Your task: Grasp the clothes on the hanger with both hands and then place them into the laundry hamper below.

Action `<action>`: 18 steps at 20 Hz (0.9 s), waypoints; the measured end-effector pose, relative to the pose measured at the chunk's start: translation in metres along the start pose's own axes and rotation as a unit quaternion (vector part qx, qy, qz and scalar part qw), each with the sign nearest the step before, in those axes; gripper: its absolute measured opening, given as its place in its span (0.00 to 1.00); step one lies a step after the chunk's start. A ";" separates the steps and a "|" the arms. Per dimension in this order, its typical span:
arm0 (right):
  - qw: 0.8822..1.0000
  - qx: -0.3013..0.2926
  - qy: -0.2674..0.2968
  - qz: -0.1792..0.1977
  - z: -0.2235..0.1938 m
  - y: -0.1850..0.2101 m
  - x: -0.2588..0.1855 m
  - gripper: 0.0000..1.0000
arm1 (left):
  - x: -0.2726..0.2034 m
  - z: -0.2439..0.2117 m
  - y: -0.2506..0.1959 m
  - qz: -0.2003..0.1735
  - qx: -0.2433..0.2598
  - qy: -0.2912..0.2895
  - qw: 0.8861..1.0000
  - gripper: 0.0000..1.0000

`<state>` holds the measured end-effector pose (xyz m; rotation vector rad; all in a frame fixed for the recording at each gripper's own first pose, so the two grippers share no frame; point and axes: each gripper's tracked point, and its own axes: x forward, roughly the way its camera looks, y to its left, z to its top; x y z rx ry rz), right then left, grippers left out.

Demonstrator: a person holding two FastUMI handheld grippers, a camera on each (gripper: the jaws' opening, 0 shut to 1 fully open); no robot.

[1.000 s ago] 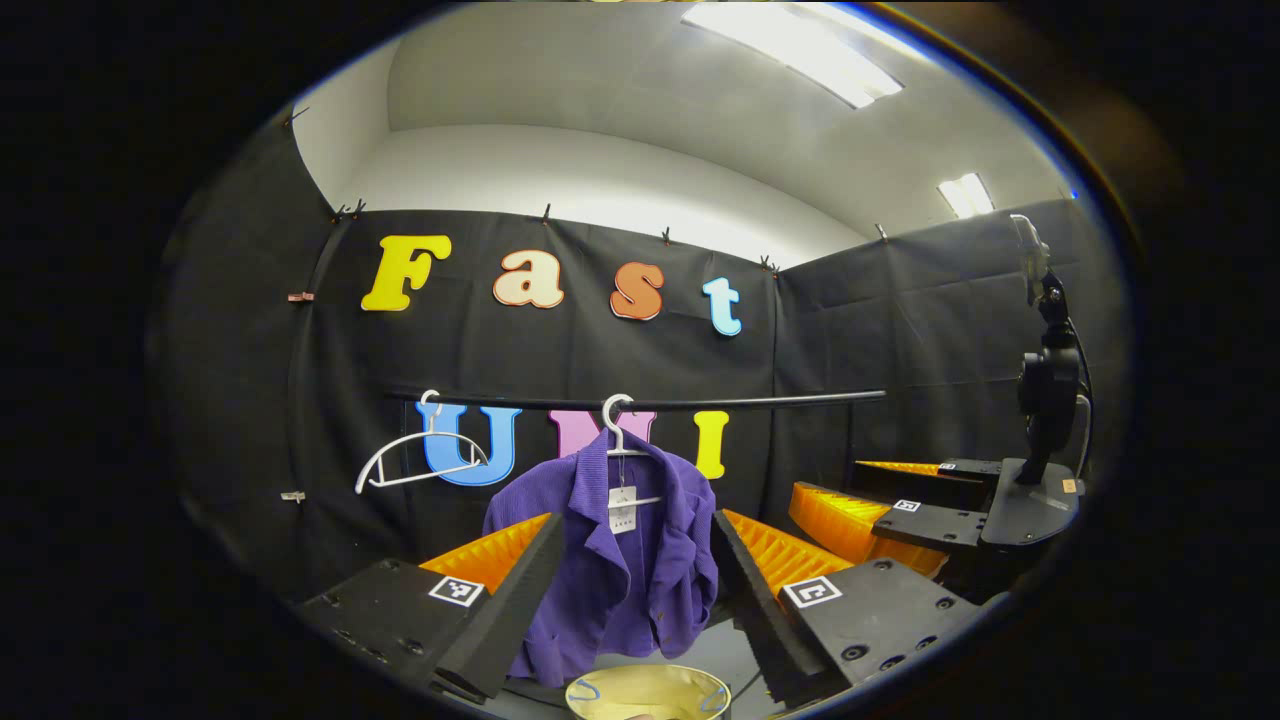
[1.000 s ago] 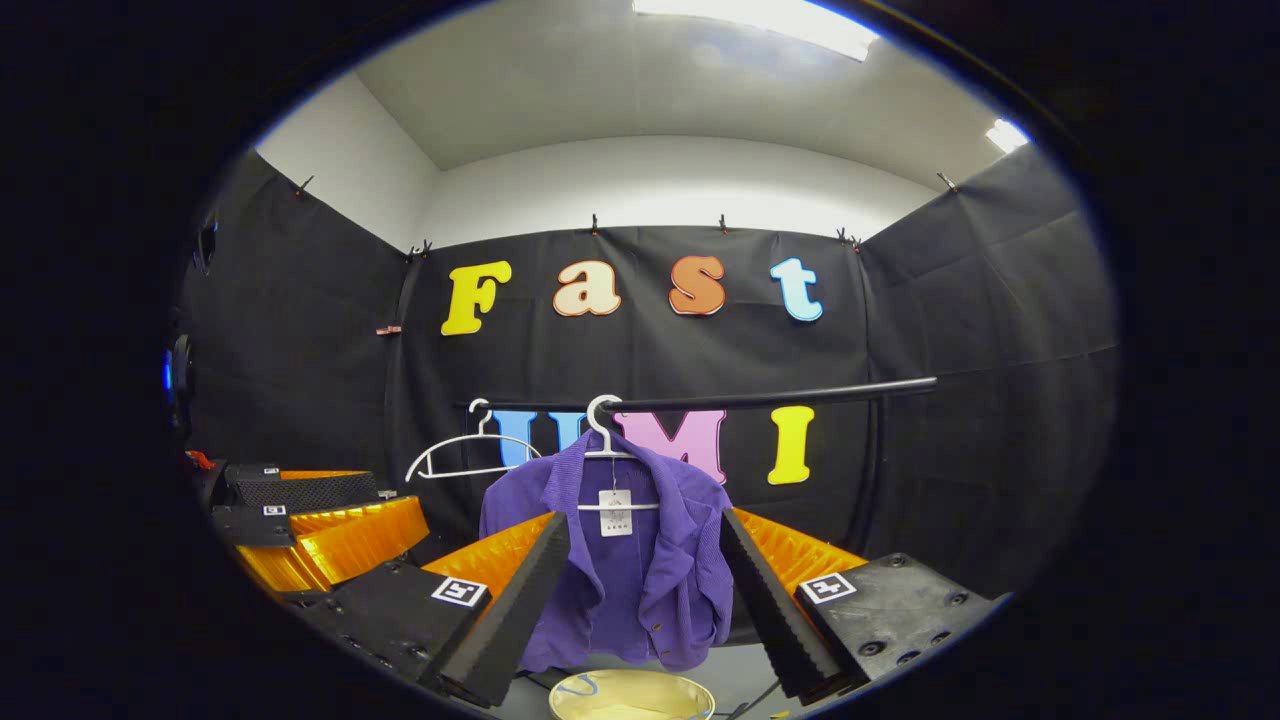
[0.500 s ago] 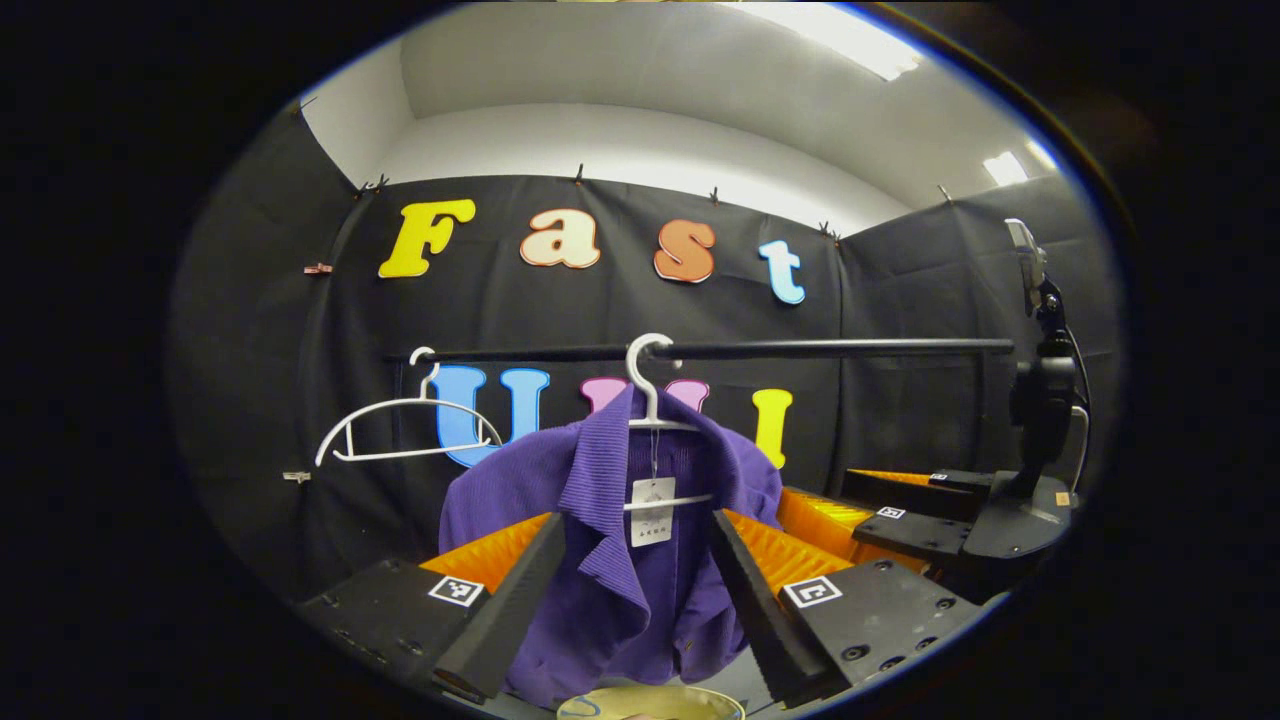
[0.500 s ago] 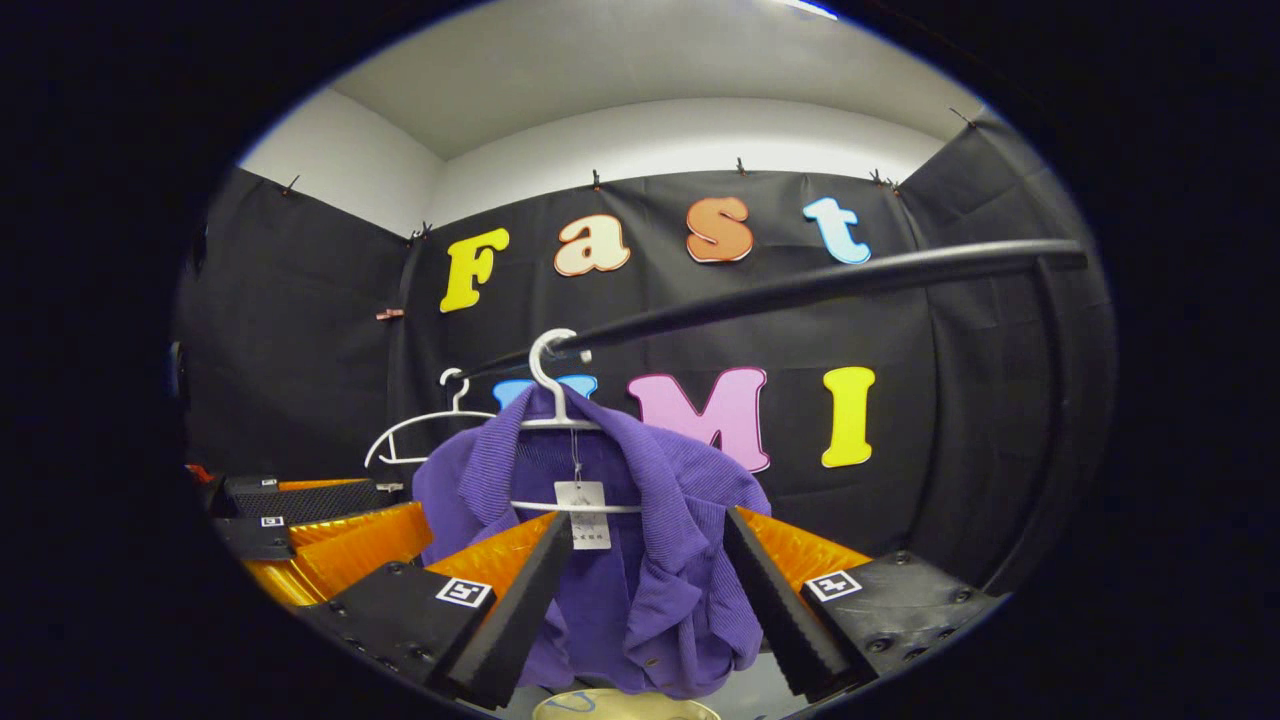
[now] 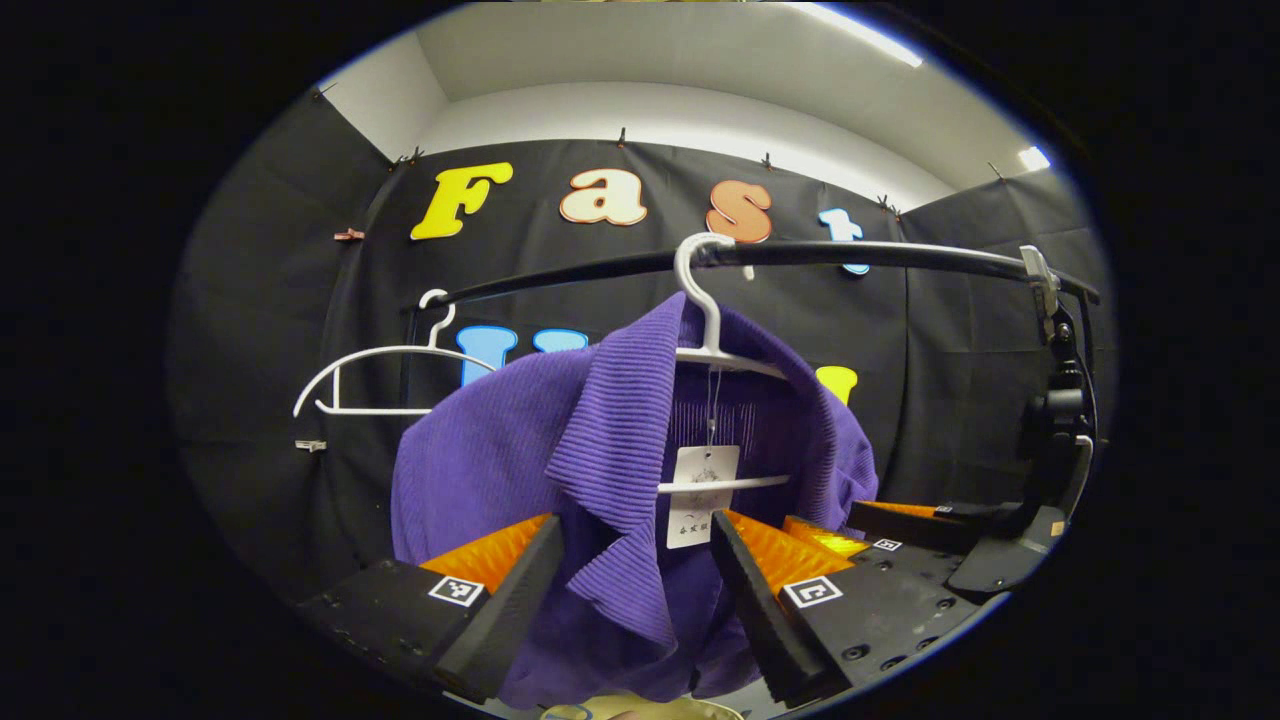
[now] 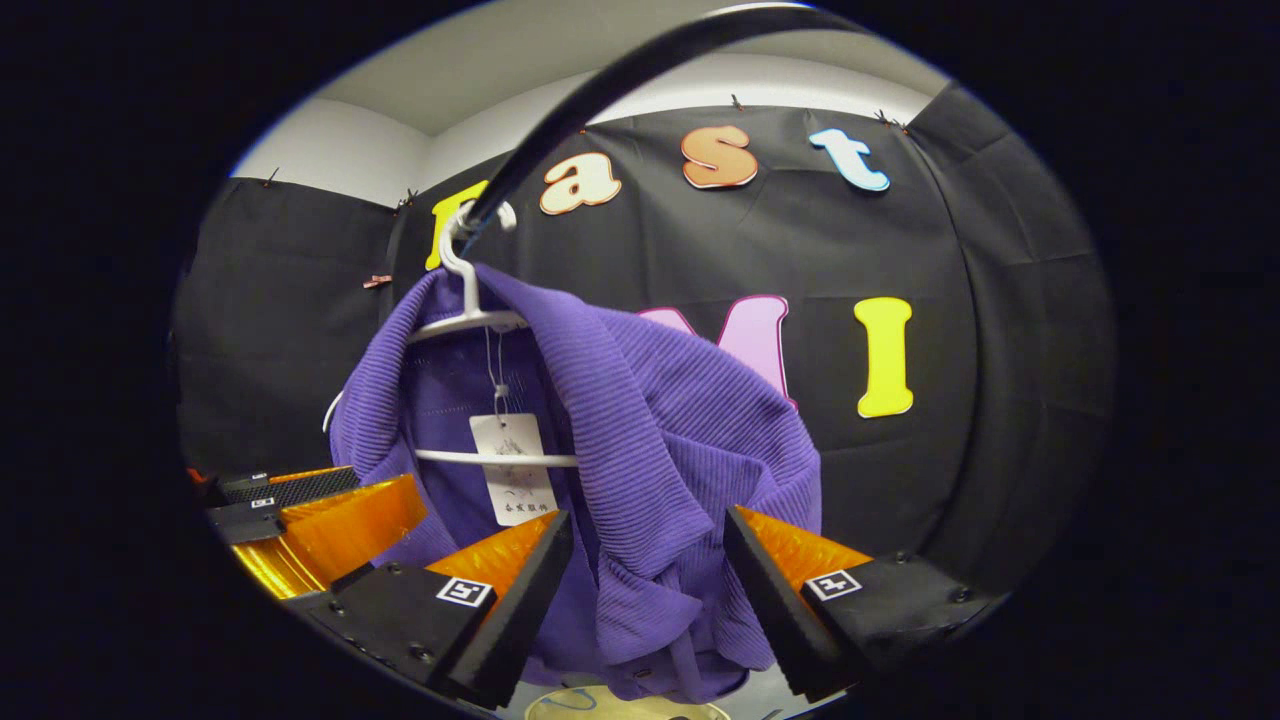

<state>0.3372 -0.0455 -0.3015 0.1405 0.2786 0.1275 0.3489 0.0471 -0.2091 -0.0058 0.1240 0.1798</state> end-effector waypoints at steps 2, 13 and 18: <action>1.000 0.004 0.003 -0.001 -0.006 -0.003 0.013 0.94 | 0.012 -0.007 0.011 0.024 -0.003 -0.002 1.000 0.93; 0.997 0.028 0.017 0.068 -0.009 -0.013 0.061 0.18 | 0.056 -0.015 0.035 0.022 -0.009 0.012 1.000 0.13; 0.996 0.054 -0.021 0.070 0.023 -0.048 0.056 0.18 | 0.045 0.010 0.074 0.067 0.004 -0.009 0.998 0.12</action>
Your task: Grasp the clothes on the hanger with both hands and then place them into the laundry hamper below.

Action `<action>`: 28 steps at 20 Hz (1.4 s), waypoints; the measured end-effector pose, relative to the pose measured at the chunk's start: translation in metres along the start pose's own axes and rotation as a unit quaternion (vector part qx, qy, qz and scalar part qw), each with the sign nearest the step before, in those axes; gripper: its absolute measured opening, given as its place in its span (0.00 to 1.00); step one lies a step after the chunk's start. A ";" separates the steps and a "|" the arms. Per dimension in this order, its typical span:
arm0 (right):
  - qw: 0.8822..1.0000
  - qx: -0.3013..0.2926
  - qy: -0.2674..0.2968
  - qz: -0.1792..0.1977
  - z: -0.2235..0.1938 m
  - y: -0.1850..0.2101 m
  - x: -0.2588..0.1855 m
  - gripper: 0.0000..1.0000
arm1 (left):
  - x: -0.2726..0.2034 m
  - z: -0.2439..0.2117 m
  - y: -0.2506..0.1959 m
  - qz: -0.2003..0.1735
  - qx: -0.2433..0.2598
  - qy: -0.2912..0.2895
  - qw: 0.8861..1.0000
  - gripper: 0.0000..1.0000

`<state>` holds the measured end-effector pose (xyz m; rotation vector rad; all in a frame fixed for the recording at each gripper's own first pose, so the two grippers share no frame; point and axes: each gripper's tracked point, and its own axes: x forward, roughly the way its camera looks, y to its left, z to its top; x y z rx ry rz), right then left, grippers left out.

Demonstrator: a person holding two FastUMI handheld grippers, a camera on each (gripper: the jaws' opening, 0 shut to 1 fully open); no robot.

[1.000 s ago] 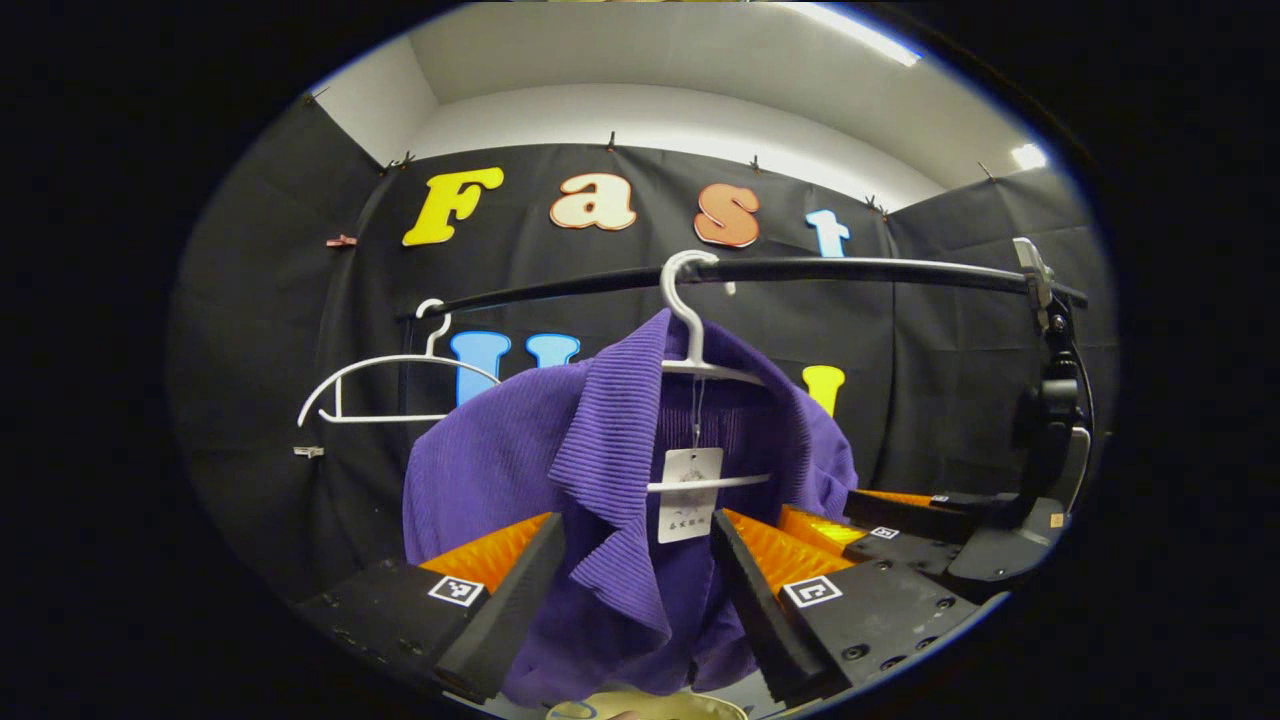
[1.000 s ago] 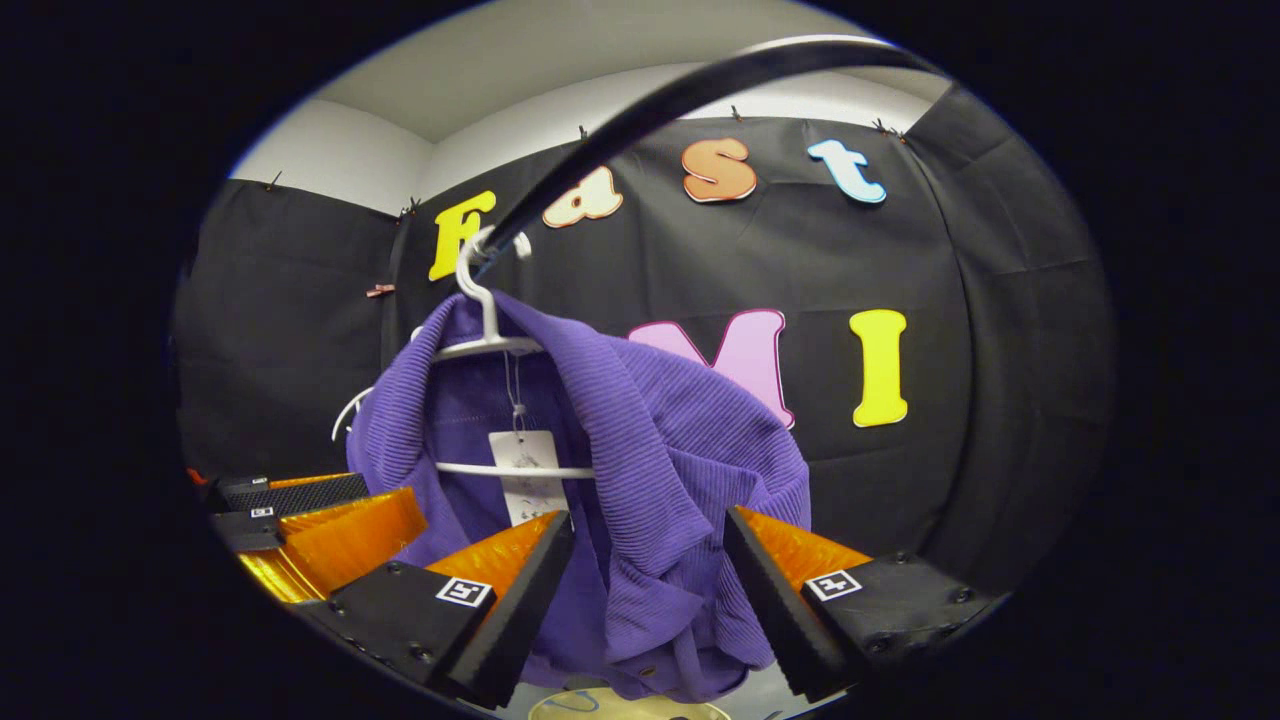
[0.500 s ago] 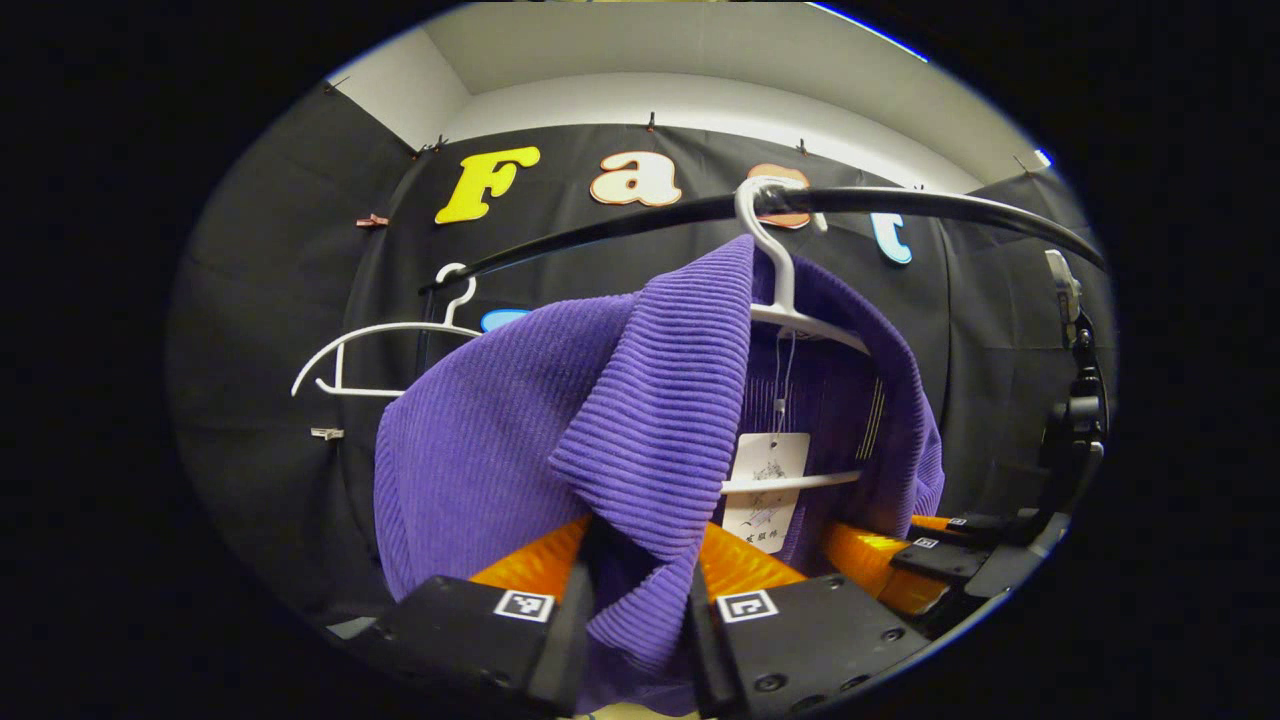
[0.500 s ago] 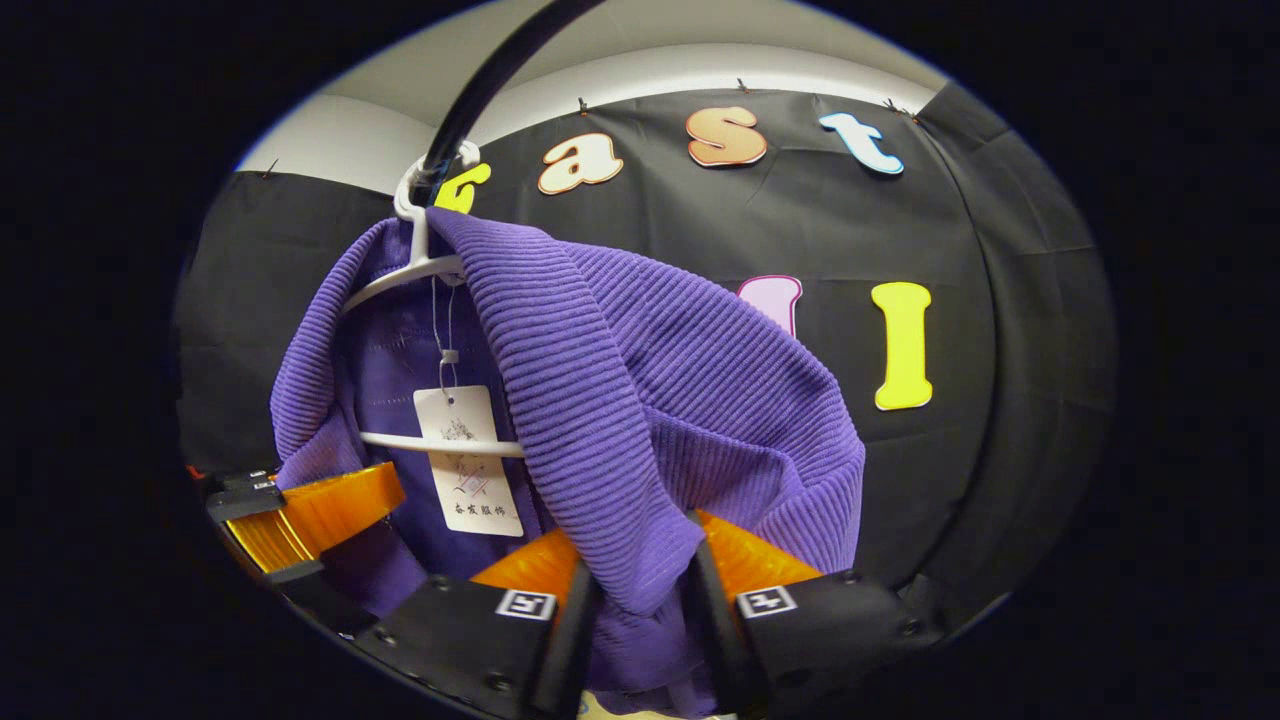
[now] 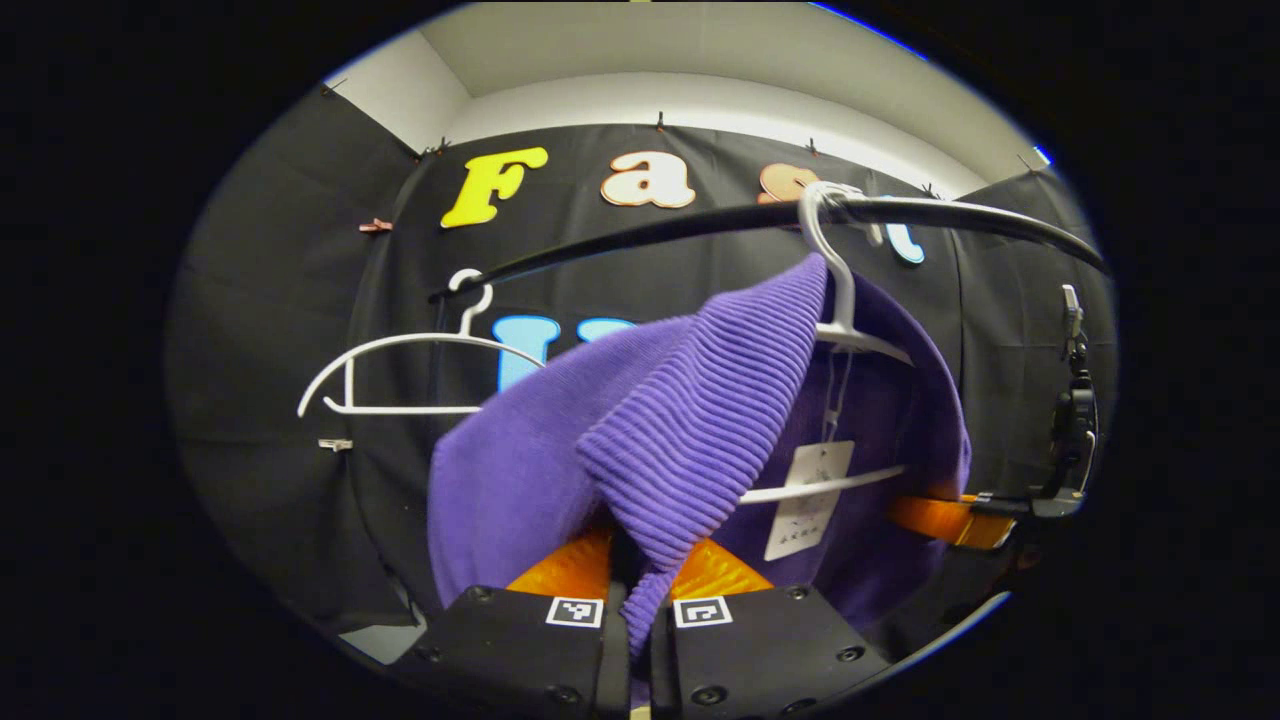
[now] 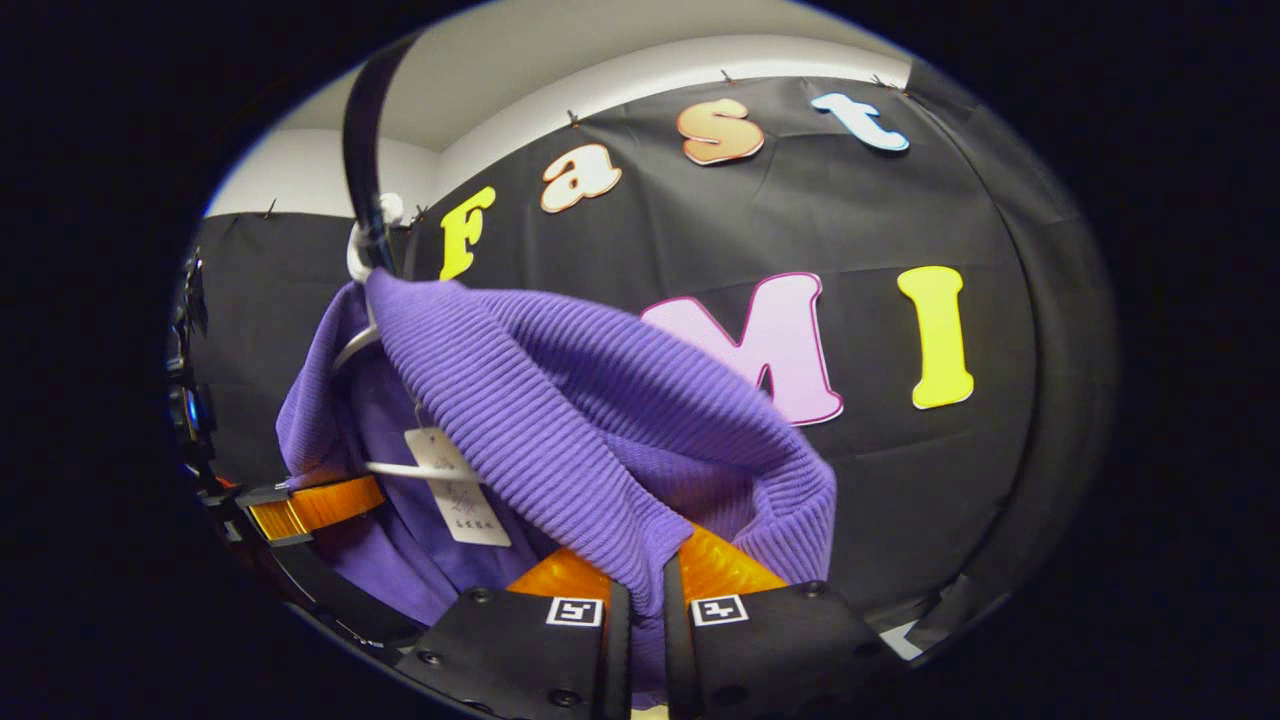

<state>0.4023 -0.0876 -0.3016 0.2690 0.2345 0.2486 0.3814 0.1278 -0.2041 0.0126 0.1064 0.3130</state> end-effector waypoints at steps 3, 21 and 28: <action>0.998 0.033 -0.047 -0.002 0.037 -0.015 -0.003 0.17 | -0.003 0.034 0.029 0.039 0.009 -0.034 0.999 0.12; 0.990 0.049 -0.097 0.095 0.098 0.019 -0.026 0.17 | 0.009 0.087 0.093 0.043 0.118 -0.045 0.991 0.11; 0.986 0.065 -0.122 0.093 0.111 0.007 -0.017 0.12 | 0.035 0.051 0.095 0.013 0.088 -0.005 0.996 0.11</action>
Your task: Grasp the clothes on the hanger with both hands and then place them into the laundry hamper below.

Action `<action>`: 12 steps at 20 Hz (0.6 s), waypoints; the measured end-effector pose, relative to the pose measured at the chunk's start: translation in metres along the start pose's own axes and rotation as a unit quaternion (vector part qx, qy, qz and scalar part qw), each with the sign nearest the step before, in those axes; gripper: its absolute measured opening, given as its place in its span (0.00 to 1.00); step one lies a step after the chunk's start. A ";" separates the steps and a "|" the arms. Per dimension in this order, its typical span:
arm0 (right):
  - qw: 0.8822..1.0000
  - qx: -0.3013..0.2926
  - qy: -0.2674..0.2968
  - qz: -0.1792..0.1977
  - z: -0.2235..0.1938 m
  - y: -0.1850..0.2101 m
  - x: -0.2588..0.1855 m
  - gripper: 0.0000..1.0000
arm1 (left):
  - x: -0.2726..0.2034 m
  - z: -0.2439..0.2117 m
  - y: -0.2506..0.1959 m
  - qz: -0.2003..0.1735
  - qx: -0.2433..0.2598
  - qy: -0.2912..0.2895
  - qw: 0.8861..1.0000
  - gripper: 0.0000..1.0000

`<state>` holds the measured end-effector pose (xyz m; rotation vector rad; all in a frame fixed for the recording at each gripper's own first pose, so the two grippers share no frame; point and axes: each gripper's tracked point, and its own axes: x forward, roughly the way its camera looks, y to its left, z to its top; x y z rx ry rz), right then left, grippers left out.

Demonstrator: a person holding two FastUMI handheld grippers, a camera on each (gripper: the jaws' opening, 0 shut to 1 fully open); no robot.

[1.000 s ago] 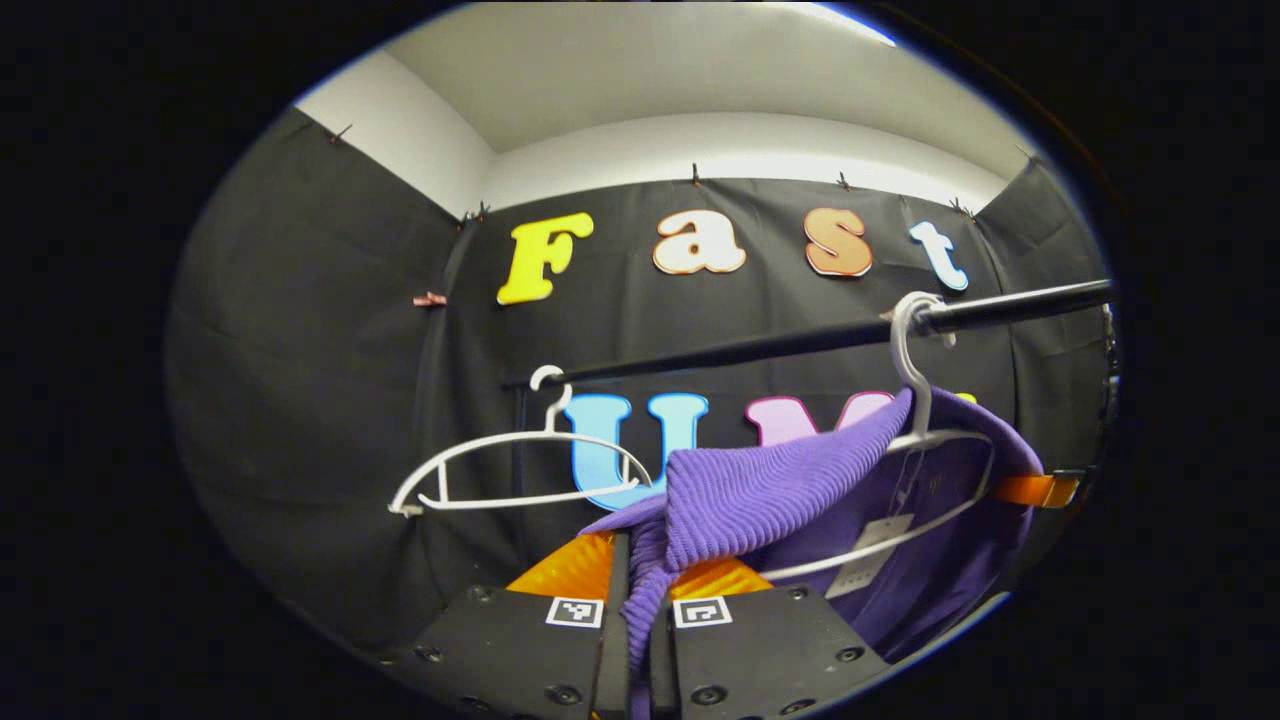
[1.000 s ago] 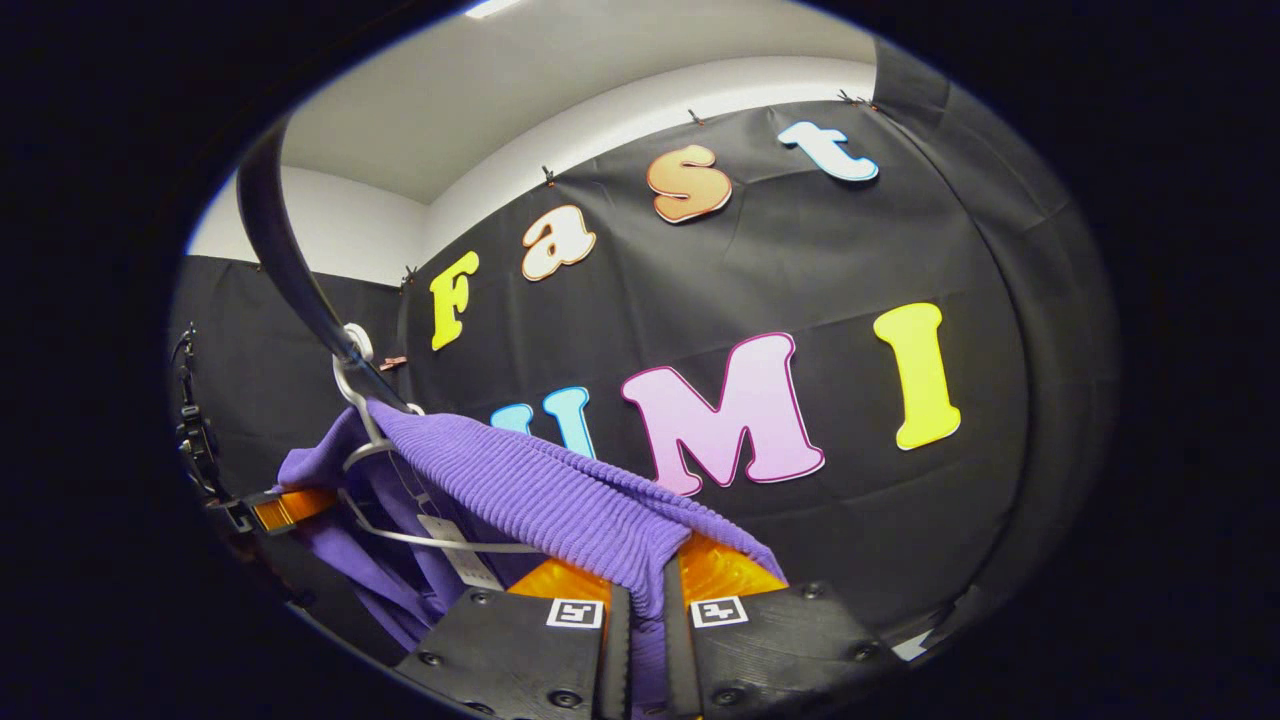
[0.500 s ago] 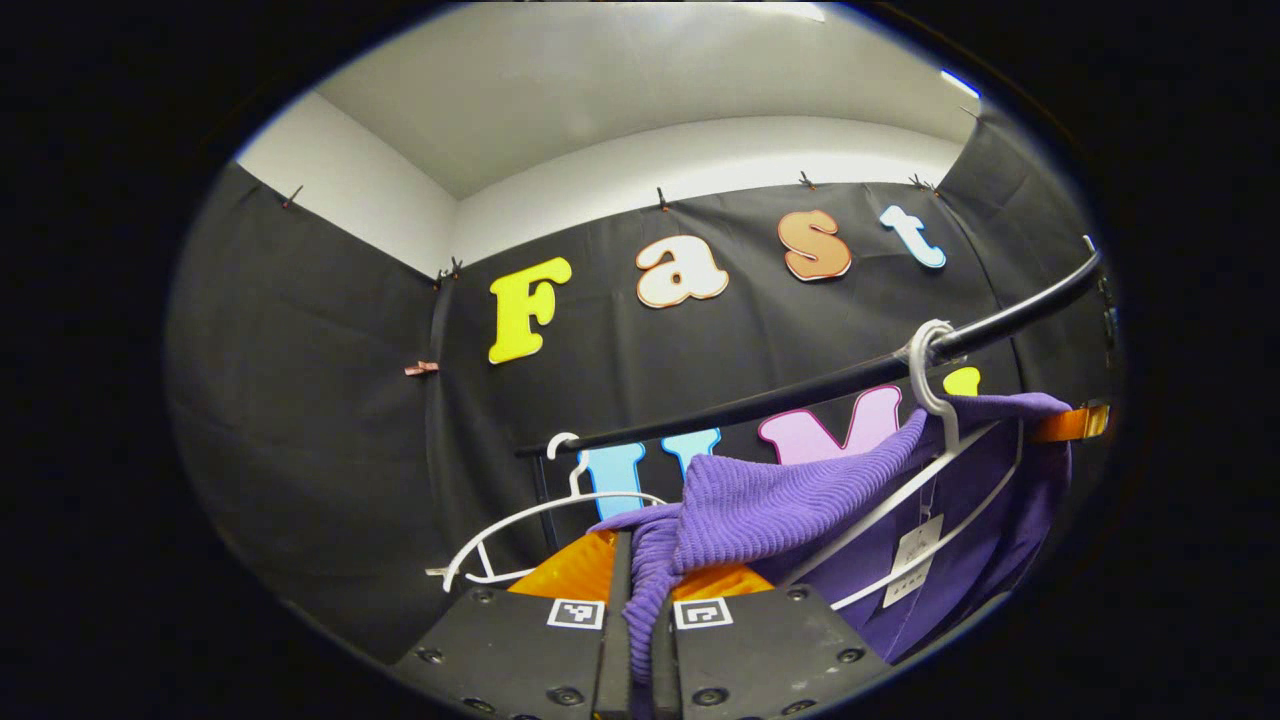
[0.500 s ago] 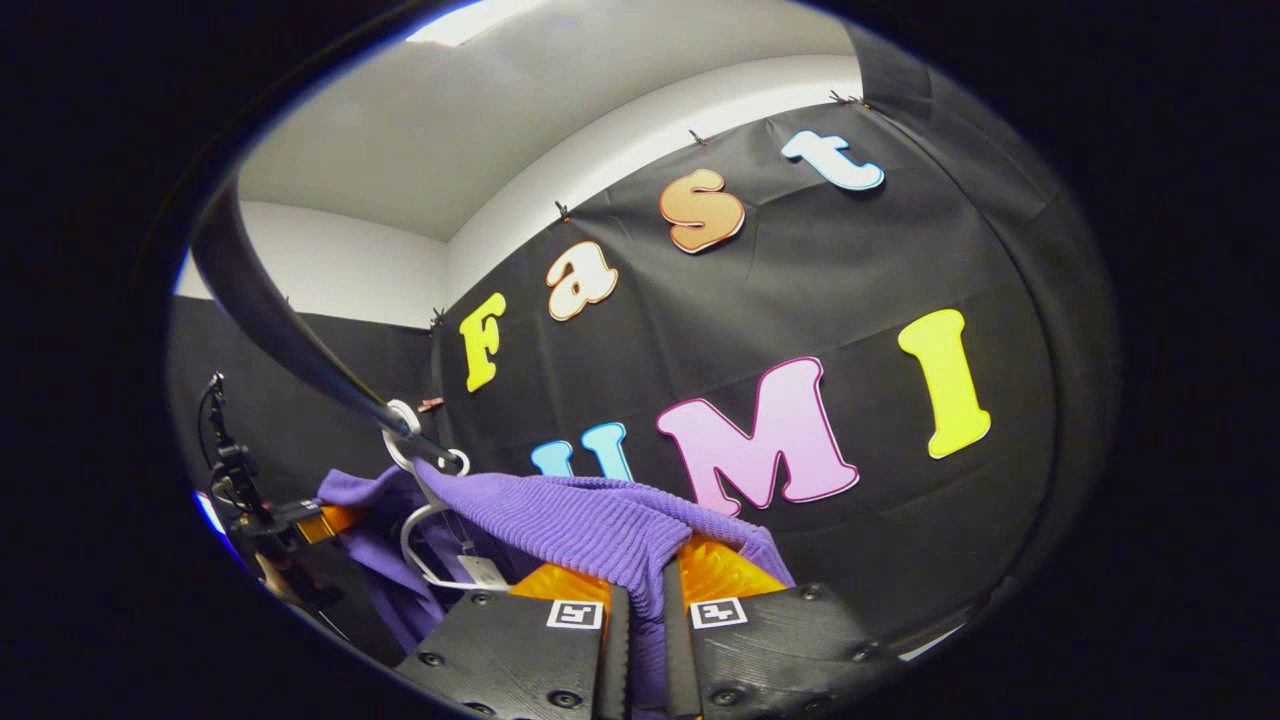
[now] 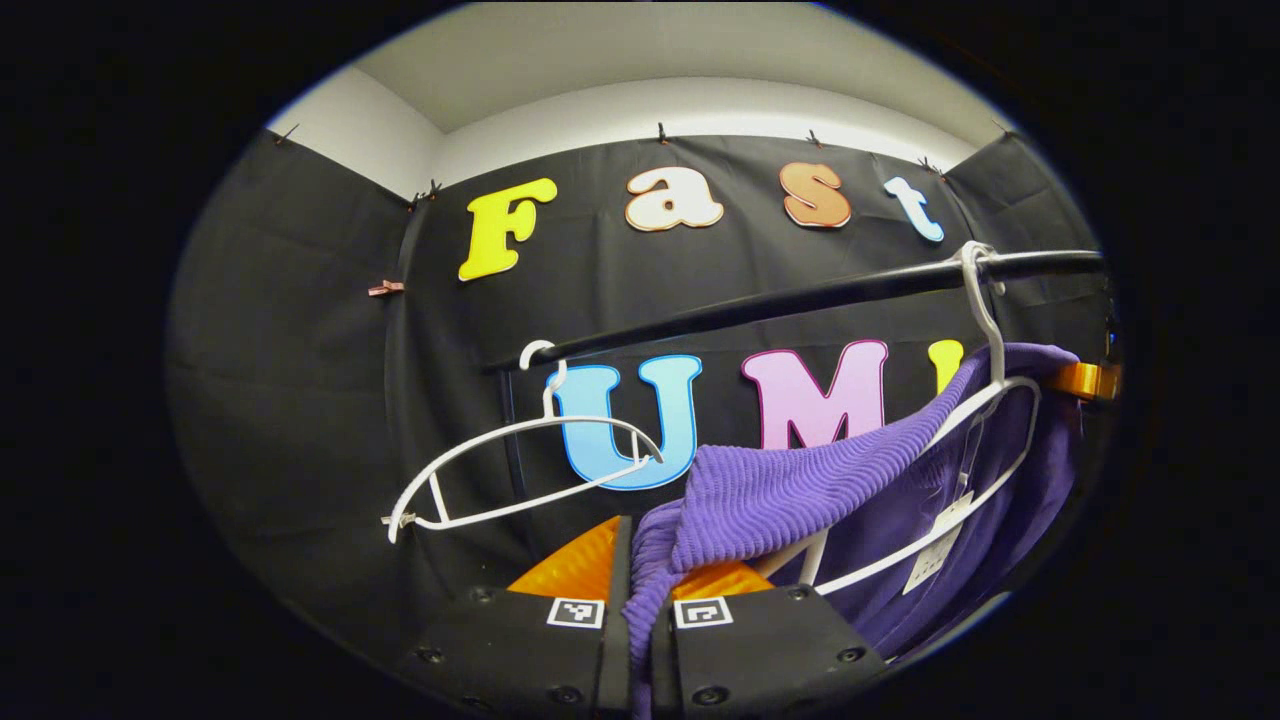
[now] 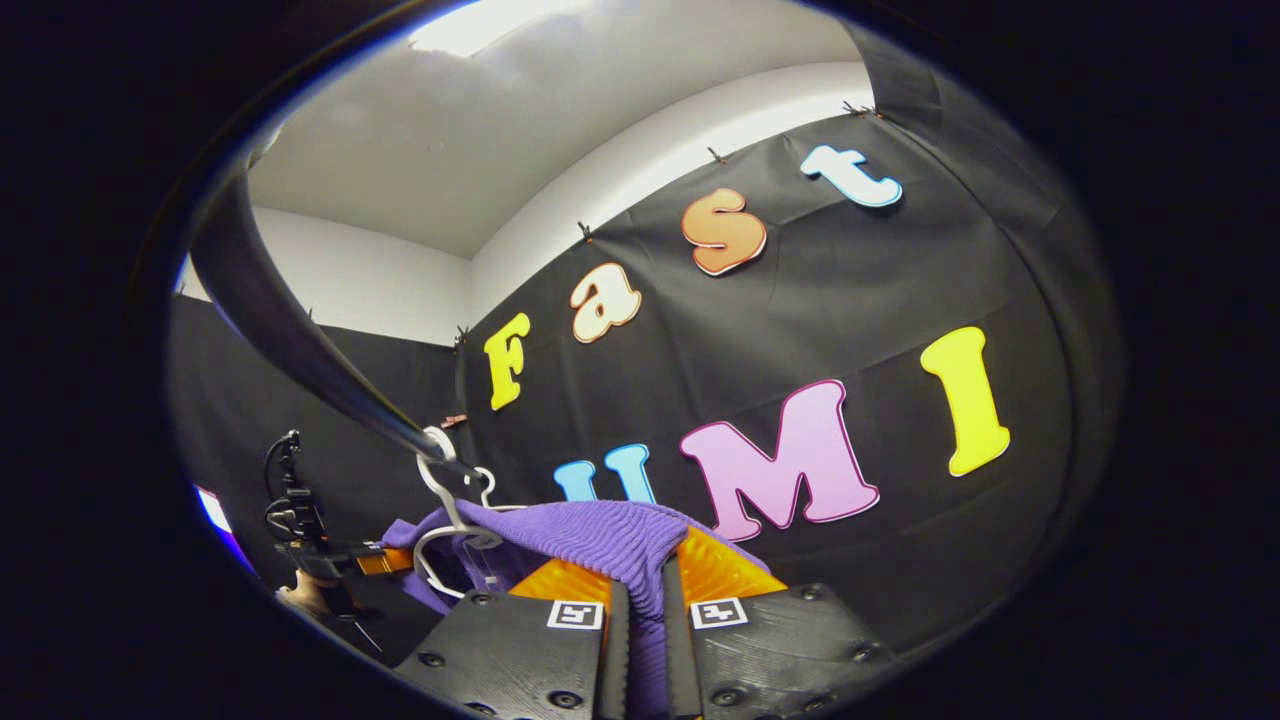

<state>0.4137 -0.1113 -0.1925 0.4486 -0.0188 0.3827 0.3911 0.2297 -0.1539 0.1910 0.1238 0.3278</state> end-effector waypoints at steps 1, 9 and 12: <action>1.000 0.015 -0.002 0.002 0.003 -0.001 0.004 0.12 | 0.006 0.000 0.000 -0.014 -0.003 0.002 1.000 0.11; 0.999 0.023 -0.001 0.041 -0.002 0.027 0.043 0.17 | 0.014 -0.033 0.030 -0.019 0.027 0.035 0.999 0.11; 0.999 0.027 -0.001 0.041 0.000 0.024 0.050 0.17 | 0.017 -0.064 0.015 -0.027 -0.003 0.046 0.999 0.12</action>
